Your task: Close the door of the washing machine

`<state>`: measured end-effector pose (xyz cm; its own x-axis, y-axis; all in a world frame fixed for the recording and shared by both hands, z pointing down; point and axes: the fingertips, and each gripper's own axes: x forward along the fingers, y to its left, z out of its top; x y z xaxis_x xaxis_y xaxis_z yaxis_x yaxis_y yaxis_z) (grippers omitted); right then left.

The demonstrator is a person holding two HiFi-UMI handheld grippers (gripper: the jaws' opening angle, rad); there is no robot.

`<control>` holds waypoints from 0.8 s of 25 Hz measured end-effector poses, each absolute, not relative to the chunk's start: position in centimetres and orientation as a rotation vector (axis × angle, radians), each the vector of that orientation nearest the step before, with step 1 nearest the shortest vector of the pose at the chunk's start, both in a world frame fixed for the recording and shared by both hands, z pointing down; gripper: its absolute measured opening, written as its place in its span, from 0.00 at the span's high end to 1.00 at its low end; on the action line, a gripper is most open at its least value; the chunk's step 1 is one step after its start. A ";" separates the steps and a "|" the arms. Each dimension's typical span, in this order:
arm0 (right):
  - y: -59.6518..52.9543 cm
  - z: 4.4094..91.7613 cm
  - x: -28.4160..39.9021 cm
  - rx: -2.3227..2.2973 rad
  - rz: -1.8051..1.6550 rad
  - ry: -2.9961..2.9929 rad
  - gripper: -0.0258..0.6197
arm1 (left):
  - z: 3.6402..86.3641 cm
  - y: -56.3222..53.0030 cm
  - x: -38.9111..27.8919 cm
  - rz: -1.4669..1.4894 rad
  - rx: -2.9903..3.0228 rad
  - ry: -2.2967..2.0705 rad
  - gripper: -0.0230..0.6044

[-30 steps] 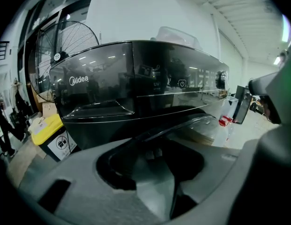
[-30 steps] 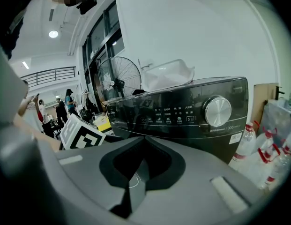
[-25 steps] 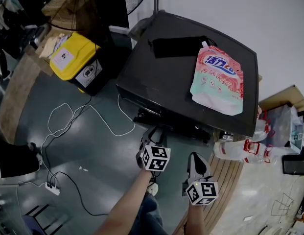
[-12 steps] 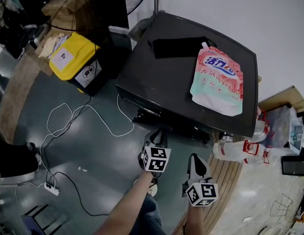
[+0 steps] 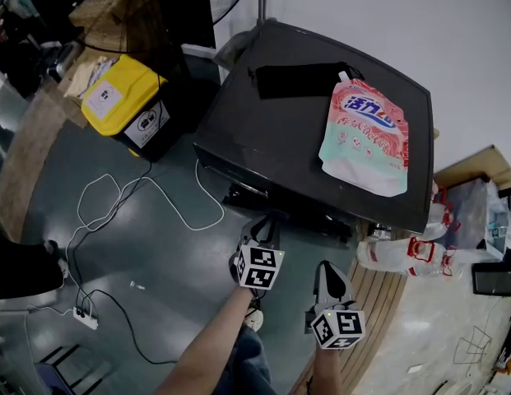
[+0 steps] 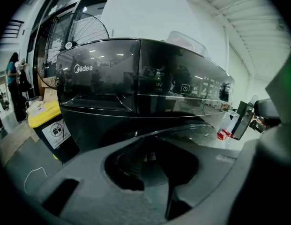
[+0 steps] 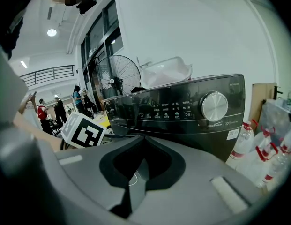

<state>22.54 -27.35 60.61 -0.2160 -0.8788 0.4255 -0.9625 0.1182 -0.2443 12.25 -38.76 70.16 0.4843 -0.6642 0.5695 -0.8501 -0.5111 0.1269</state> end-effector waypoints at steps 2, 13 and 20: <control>-27.2 60.7 22.7 1.848 0.707 -2.206 0.94 | 70.1 -38.8 12.3 0.647 2.348 -1.245 0.84; -27.1 60.1 22.5 1.866 0.707 -2.211 0.94 | 70.2 -38.9 12.0 0.682 2.380 -1.220 0.88; -27.2 57.6 23.2 1.909 0.666 -2.235 0.94 | 67.0 -38.5 10.9 0.632 2.395 -1.277 0.95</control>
<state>23.17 -27.23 57.63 -0.1925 -0.9075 0.3733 -0.9638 0.1034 -0.2457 10.85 -38.50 67.04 0.4933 -0.6844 0.5369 -0.8421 -0.5305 0.0975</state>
